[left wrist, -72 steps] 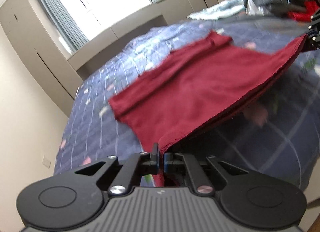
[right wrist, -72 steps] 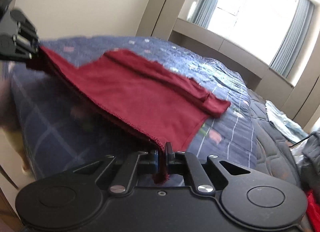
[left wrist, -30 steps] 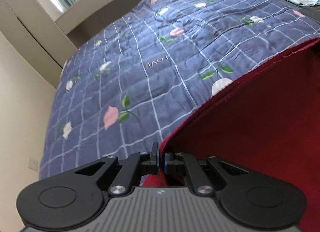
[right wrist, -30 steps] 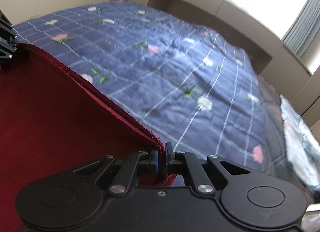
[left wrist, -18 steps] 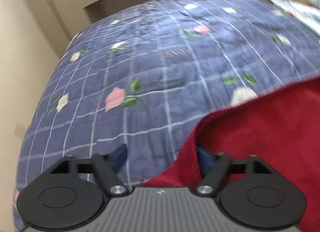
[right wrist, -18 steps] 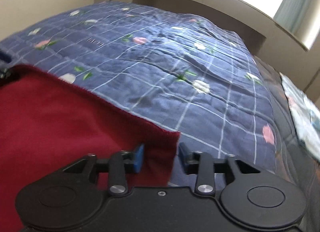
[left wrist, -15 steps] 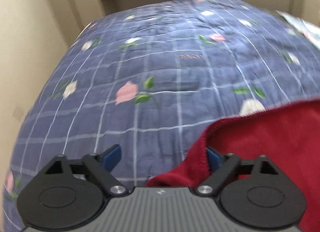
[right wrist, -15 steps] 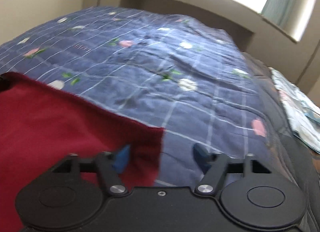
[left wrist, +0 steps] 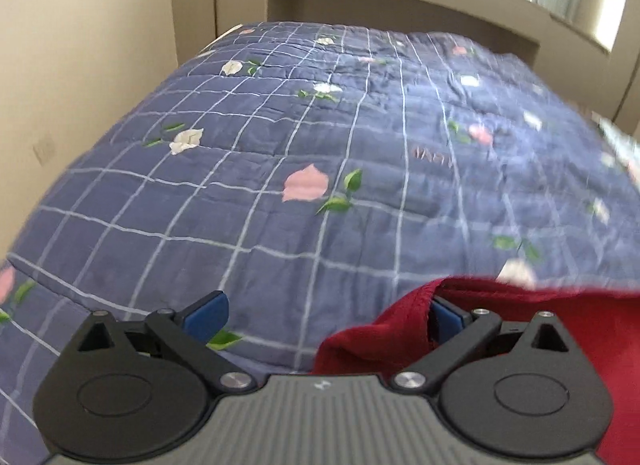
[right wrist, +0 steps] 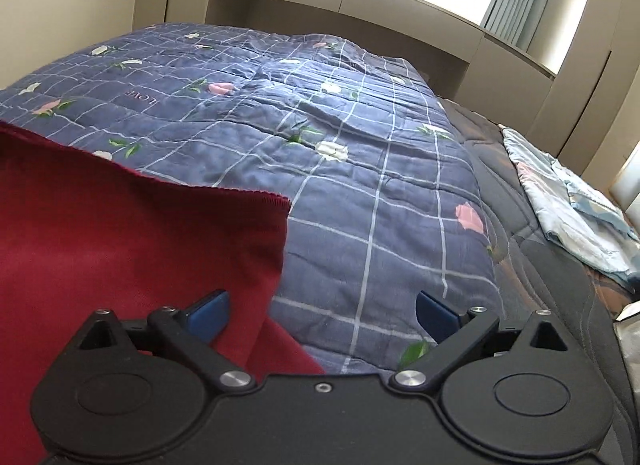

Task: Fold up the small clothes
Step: 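Open both tools to release the folded sweater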

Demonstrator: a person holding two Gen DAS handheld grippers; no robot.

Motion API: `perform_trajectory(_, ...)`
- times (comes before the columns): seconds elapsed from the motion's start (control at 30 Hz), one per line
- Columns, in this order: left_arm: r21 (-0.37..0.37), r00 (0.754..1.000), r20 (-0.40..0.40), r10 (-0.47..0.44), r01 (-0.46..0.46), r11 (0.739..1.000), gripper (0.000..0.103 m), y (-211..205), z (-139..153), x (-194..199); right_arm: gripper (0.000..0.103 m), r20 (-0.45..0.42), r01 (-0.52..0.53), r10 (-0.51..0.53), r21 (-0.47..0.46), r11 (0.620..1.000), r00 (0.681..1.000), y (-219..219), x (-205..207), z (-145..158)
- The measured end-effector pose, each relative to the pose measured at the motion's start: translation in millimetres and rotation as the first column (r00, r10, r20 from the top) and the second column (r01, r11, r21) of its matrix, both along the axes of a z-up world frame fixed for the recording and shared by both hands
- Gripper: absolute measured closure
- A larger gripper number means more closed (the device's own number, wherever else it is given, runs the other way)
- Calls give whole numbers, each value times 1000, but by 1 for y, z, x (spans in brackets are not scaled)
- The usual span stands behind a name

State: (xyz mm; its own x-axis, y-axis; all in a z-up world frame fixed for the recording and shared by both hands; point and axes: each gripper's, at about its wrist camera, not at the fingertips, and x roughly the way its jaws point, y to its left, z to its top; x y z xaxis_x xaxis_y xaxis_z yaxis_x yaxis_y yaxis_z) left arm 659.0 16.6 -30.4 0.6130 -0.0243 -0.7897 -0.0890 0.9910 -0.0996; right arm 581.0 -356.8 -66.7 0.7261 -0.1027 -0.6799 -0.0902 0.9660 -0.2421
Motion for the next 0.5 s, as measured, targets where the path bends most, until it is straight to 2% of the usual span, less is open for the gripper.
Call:
perform_trajectory(0.13, -56, 998, 58, 35, -32, 998, 0, 4, 10, 4, 4, 9, 1, -1, 13, 1000, 1000, 3, 6, -1)
perform_trajectory(0.2, -50, 995, 86, 53, -49, 998, 0, 5, 14, 3, 4, 23, 4, -4, 8, 1000, 1000, 6, 9, -2)
perform_trajectory(0.3, 2, 991, 122, 57, -58, 998, 0, 2, 12, -9, 4, 49, 6, -6, 10, 1000, 999, 8, 6, -2)
perform_trajectory(0.5, 129, 988, 154, -20, 0, 992, 0, -4, -9, -65, 1, 103, -10, 9, 13, 1000, 995, 14, -26, 6)
